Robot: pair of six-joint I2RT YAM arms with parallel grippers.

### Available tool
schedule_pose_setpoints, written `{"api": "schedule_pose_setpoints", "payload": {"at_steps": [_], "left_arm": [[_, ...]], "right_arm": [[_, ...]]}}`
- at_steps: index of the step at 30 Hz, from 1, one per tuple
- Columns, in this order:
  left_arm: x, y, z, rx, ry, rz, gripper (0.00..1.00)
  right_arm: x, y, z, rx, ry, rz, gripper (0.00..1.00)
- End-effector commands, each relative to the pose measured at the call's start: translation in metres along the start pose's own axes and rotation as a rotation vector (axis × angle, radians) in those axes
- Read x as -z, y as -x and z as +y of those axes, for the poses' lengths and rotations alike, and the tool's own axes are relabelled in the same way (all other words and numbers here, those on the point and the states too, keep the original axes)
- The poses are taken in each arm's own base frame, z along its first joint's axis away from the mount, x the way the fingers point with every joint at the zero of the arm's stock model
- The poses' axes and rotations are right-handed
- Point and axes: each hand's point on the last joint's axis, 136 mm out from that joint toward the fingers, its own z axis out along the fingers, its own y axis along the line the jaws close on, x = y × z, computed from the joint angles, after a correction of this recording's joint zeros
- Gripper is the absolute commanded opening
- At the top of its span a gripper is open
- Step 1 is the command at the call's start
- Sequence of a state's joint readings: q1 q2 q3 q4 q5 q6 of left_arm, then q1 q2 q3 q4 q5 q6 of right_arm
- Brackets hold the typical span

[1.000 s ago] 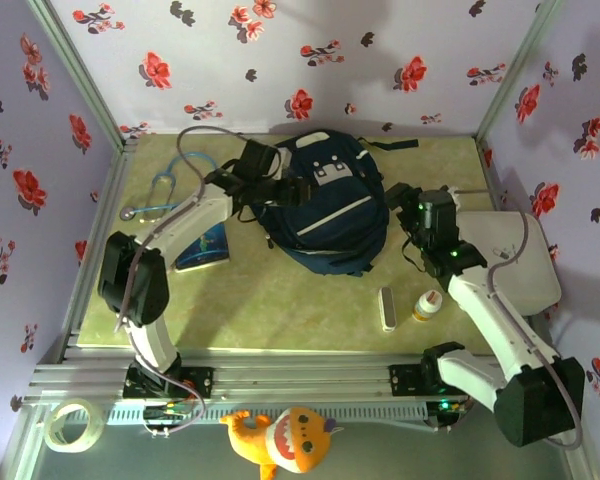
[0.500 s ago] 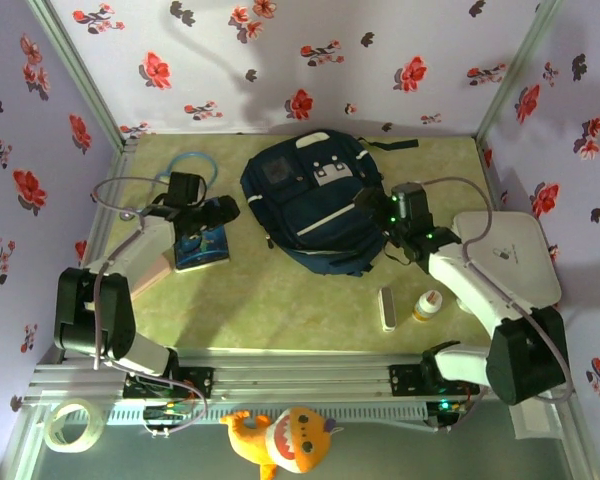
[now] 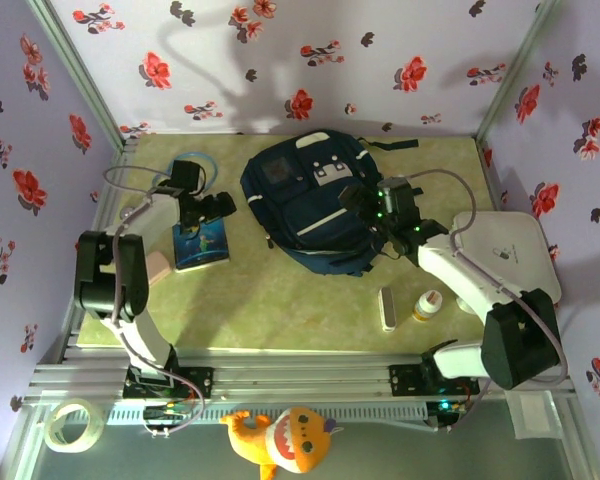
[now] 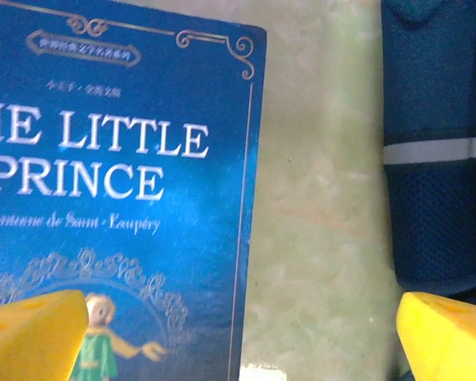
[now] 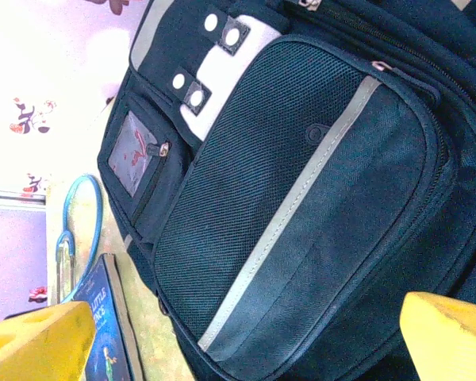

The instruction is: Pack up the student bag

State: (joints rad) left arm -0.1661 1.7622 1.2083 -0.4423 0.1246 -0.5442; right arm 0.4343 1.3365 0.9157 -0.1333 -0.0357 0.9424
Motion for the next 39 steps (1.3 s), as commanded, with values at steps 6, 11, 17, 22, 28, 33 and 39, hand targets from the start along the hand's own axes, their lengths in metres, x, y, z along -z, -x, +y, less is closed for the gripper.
{"api": "schedule_pose_setpoints", "payload": {"at_steps": [6, 11, 17, 22, 28, 33, 39], "left_arm": [[-0.028, -0.039, 0.017, 0.030, 0.016, 0.145, 0.99], [-0.037, -0.075, 0.015, 0.092, -0.014, 0.201, 0.97], [-0.034, -0.122, 0.006, 0.206, -0.043, 0.230, 0.94], [-0.020, -0.163, -0.020, 0.292, -0.100, 0.243, 0.94], [0.004, -0.172, -0.046, 0.286, -0.167, 0.245, 0.94], [0.040, -0.132, -0.062, 0.207, -0.223, 0.140, 0.95], [0.057, -0.096, -0.029, 0.239, -0.200, 0.047, 0.95]], "right_arm": [[0.004, 0.003, 0.008, 0.003, 0.019, -0.018, 0.99], [0.004, 0.001, -0.001, -0.009, -0.006, -0.029, 0.99], [-0.004, -0.002, 0.000, -0.015, -0.012, -0.007, 0.99], [-0.015, -0.016, 0.005, 0.018, -0.014, 0.041, 0.98], [-0.029, -0.043, 0.024, 0.078, 0.001, 0.108, 0.97], [-0.035, -0.070, 0.049, 0.190, 0.006, 0.159, 0.95], [-0.044, -0.114, 0.078, 0.353, -0.003, 0.260, 0.91]]}}
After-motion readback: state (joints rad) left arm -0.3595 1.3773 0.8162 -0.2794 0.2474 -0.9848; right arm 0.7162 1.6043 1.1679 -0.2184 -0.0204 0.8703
